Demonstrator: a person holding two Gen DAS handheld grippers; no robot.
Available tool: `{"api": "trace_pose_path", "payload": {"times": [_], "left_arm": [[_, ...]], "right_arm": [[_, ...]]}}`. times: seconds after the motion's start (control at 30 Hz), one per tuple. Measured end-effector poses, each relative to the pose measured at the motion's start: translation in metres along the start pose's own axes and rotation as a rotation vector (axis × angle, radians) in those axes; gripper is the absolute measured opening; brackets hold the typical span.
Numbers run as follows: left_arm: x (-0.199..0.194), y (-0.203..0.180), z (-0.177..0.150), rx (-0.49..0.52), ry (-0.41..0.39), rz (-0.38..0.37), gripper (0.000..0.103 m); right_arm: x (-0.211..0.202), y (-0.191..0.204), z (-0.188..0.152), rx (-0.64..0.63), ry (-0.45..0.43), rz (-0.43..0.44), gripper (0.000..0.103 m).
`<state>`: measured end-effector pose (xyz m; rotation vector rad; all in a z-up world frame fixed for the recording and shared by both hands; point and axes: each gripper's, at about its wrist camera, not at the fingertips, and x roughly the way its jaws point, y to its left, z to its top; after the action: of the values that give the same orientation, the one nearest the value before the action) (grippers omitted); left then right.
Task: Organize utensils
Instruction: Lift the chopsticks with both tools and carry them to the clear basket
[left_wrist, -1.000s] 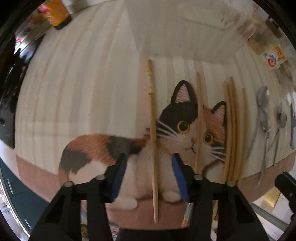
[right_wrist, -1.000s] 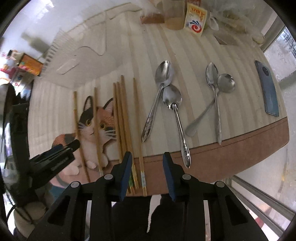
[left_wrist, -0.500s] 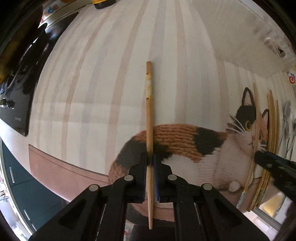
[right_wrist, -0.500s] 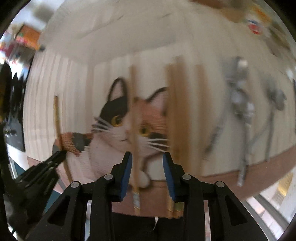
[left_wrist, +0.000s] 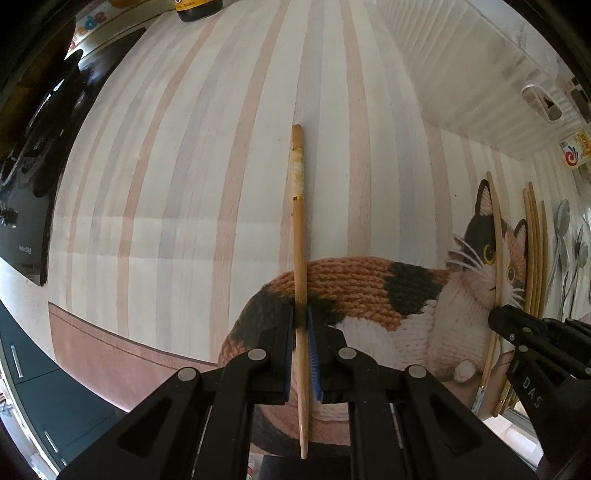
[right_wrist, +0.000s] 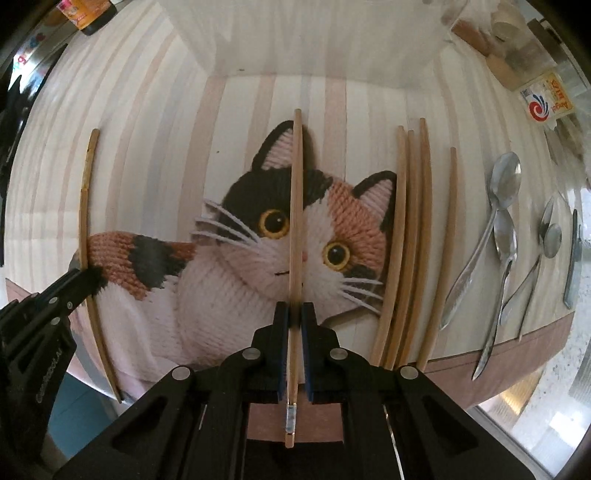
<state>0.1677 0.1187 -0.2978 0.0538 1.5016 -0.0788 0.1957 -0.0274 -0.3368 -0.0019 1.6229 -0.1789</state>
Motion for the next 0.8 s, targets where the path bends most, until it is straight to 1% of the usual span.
{"api": "trace_pose_path", "payload": {"times": [0.07, 0.1, 0.17, 0.2, 0.27, 0.3, 0.4, 0.57, 0.67, 0.7, 0.77, 0.8], "left_arm": [[0.0, -0.004, 0.002, 0.001, -0.001, 0.007, 0.007], [0.0, -0.005, 0.001, 0.004, -0.005, 0.013, 0.006], [0.0, -0.013, 0.004, 0.003, -0.007, 0.025, 0.004], [-0.001, -0.013, 0.003, 0.004, -0.008, 0.038, 0.004], [-0.012, -0.017, 0.0, -0.003, -0.033, 0.056, 0.004], [-0.023, -0.015, -0.002, -0.004, -0.055, 0.068, 0.004], [-0.062, -0.01, -0.004, -0.025, -0.124, 0.085, 0.004], [-0.137, -0.004, 0.003, -0.058, -0.253, 0.099, 0.004], [-0.179, -0.01, 0.015, -0.072, -0.323, 0.078, 0.004], [-0.19, -0.012, 0.022, -0.073, -0.341, 0.066, 0.004], [-0.21, -0.021, 0.035, -0.08, -0.367, 0.011, 0.004], [-0.217, -0.028, 0.044, -0.078, -0.375, -0.01, 0.004]], "right_arm": [[-0.001, 0.006, -0.001, -0.013, -0.005, -0.017, 0.009], [-0.001, 0.009, -0.002, -0.014, -0.009, -0.019, 0.009], [0.0, 0.014, -0.008, -0.017, -0.021, -0.026, 0.007], [0.0, 0.017, -0.01, -0.019, -0.026, -0.022, 0.007], [-0.002, 0.014, -0.015, 0.0, -0.026, 0.022, 0.007], [-0.009, 0.006, -0.019, -0.003, -0.036, 0.037, 0.007], [-0.038, 0.004, -0.028, -0.034, -0.089, 0.083, 0.007], [-0.105, 0.008, -0.038, -0.092, -0.207, 0.19, 0.007], [-0.145, -0.004, -0.037, -0.086, -0.28, 0.27, 0.007], [-0.154, -0.014, -0.032, -0.083, -0.296, 0.29, 0.007], [-0.178, -0.035, -0.018, -0.062, -0.333, 0.351, 0.007], [-0.182, -0.048, -0.011, -0.05, -0.347, 0.37, 0.007]]}}
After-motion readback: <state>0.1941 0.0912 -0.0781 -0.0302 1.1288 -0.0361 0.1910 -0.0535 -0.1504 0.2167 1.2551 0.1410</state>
